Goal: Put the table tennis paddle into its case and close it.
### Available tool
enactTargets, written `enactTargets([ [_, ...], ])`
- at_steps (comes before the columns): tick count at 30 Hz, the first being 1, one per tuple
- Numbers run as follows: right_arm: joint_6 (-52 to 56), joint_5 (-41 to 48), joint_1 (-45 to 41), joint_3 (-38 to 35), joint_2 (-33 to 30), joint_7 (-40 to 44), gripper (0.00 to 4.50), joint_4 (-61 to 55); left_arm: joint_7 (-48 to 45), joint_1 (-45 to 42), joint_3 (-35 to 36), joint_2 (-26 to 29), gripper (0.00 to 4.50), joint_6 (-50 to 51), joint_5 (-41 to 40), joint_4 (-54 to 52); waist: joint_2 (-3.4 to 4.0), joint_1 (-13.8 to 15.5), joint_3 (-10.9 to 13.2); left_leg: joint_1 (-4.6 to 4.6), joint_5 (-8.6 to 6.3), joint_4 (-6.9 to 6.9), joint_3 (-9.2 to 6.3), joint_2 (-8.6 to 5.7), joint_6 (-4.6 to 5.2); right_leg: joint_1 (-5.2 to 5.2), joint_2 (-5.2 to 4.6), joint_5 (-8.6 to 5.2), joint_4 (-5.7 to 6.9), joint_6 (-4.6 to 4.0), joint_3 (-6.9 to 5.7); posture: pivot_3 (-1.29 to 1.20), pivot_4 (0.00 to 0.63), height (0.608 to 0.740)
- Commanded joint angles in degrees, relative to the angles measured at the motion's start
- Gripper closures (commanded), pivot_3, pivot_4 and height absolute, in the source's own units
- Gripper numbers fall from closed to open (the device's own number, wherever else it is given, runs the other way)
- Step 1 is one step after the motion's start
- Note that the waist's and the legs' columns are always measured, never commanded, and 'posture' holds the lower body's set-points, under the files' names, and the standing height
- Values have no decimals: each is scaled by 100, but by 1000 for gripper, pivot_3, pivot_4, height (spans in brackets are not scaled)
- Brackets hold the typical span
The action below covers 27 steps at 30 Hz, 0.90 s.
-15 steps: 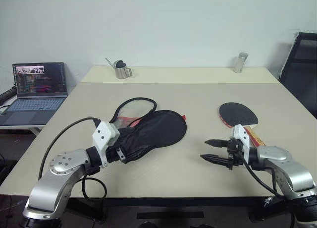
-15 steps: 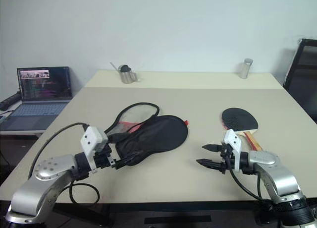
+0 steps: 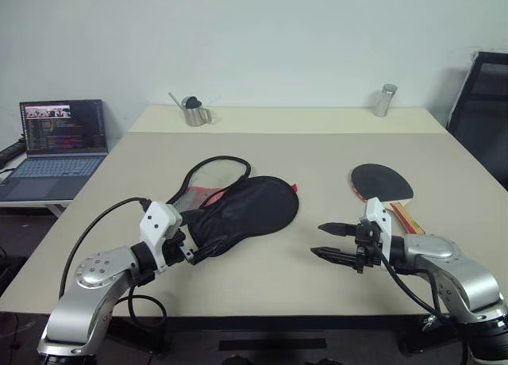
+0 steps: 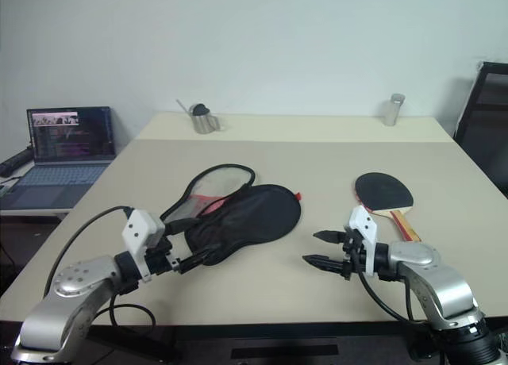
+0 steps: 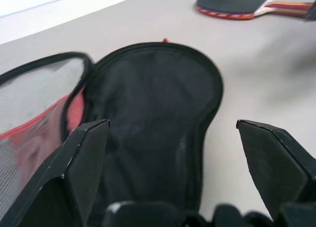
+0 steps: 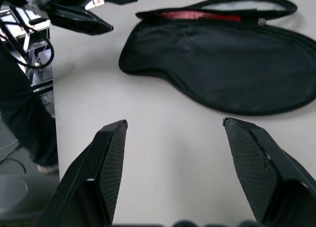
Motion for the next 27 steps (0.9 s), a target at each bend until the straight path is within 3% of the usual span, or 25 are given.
enactTargets([
  [1, -13, 109, -182, -39, 30, -36, 1141, -185, -125, 62, 271, 91, 0, -158, -129, -78, 0, 1, 0, 0, 0, 1, 0, 0, 0, 0, 0, 0, -1, 0, 0, 0, 150, 740],
  [7, 169, 336, -628, -146, -115, 146, 1141, -306, -519, 134, 610, 357, 0, 308, -615, 151, 1, -7, 1, -1, 0, 0, 0, 5, -1, -7, 0, -1, 2, -3, -3, 0, 150, 740],
  [13, 553, 743, -820, -224, -396, 247, 1141, -635, -793, 0, 518, 500, 0, 422, -585, 886, 0, -3, 0, -1, -5, -2, 4, 3, -6, -6, 0, -2, -3, -5, -6, 0, 150, 740],
  [27, 258, 516, -653, -107, -350, 84, 1141, -663, -879, -946, 0, 110, 0, 982, -438, 2473, -2, 1, 1, -4, -7, -2, 6, 3, -8, -8, 0, -3, -2, -6, -6, 0, 150, 740],
])
